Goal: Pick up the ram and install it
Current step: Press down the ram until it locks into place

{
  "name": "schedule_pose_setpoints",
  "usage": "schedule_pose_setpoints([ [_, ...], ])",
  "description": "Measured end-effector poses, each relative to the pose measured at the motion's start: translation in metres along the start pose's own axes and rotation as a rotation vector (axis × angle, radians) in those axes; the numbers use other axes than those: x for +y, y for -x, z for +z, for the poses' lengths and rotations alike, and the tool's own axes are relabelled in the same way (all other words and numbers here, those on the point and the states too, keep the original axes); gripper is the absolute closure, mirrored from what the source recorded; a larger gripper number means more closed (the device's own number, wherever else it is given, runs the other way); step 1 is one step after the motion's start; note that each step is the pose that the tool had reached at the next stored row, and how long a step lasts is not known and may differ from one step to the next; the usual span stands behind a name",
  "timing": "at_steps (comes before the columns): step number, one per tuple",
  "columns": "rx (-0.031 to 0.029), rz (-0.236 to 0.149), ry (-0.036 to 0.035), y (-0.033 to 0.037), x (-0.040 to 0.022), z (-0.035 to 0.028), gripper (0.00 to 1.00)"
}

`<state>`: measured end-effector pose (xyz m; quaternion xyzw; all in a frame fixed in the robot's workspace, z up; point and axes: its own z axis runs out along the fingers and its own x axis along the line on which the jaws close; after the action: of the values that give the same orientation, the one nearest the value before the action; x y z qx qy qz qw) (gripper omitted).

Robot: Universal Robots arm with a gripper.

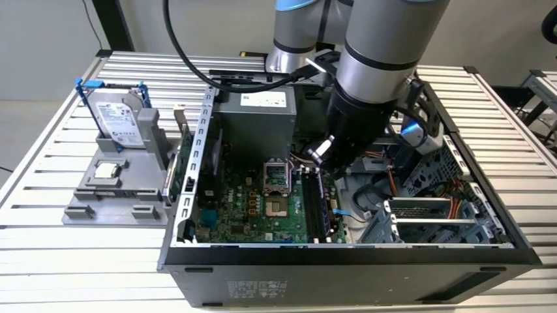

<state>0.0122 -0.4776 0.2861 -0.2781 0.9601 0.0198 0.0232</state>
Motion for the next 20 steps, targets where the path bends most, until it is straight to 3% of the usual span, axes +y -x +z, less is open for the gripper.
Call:
schedule_pose_setpoints([
  [20, 0.0018, -0.136, 0.0102, 0.0012, -0.0004, -0.0053, 1.00],
])
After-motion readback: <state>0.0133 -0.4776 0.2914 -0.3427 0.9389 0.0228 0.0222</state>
